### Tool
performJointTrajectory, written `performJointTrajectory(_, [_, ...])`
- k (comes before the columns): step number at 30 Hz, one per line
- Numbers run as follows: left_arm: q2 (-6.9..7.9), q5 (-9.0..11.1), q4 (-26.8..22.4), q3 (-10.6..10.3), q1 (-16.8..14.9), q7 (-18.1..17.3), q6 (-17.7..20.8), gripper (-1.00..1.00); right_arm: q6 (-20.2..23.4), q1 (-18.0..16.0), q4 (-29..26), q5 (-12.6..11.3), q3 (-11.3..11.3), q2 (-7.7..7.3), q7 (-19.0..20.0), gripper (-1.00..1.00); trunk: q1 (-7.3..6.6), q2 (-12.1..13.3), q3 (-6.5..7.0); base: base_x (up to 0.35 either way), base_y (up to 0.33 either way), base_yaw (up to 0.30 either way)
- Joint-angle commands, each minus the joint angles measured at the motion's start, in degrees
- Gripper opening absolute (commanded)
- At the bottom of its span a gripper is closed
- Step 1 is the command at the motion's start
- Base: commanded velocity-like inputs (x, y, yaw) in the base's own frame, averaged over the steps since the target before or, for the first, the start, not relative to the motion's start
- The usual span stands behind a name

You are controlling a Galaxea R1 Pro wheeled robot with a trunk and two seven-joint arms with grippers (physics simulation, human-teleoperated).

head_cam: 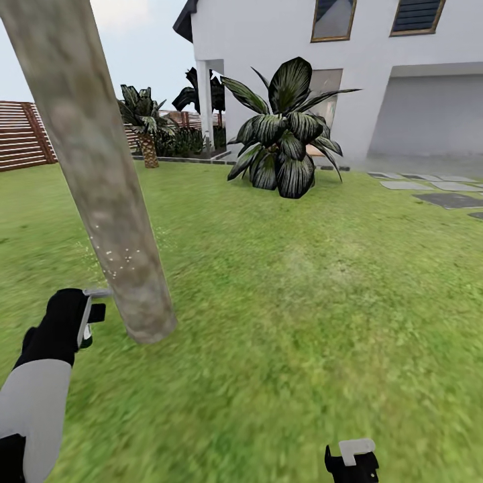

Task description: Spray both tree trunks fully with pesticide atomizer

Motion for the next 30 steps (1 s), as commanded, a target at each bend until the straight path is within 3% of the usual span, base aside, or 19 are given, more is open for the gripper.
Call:
performJointTrajectory(1, [-0.03, 0.1, -1.3, 0.0, 0.0, 0.1, 0.3, -1.00, -0.1, 0.0, 0.1, 0.6, -0.4, 0.03, -0.2, 1.00, -0.01, 0.0, -0.05, 0.000, -0.050, 0.000])
performJointTrajectory(22, [-0.19, 0.3, -1.9, 0.0, 0.1, 0.1, 0.6, -1.00, -0.1, 0.0, 0.1, 0.5, -0.4, 0.03, -0.2, 1.00, -0.01, 0.0, -0.05, -0.032, -0.263, 0.002])
performJointTrajectory(30, [-0.28, 0.3, -2.0, 0.1, 0.1, 0.2, 0.7, -1.00, -0.2, 0.0, 0.1, 0.5, -0.4, 0.04, -0.1, 1.00, -0.01, 0.0, -0.05, 0.000, -0.274, 0.242])
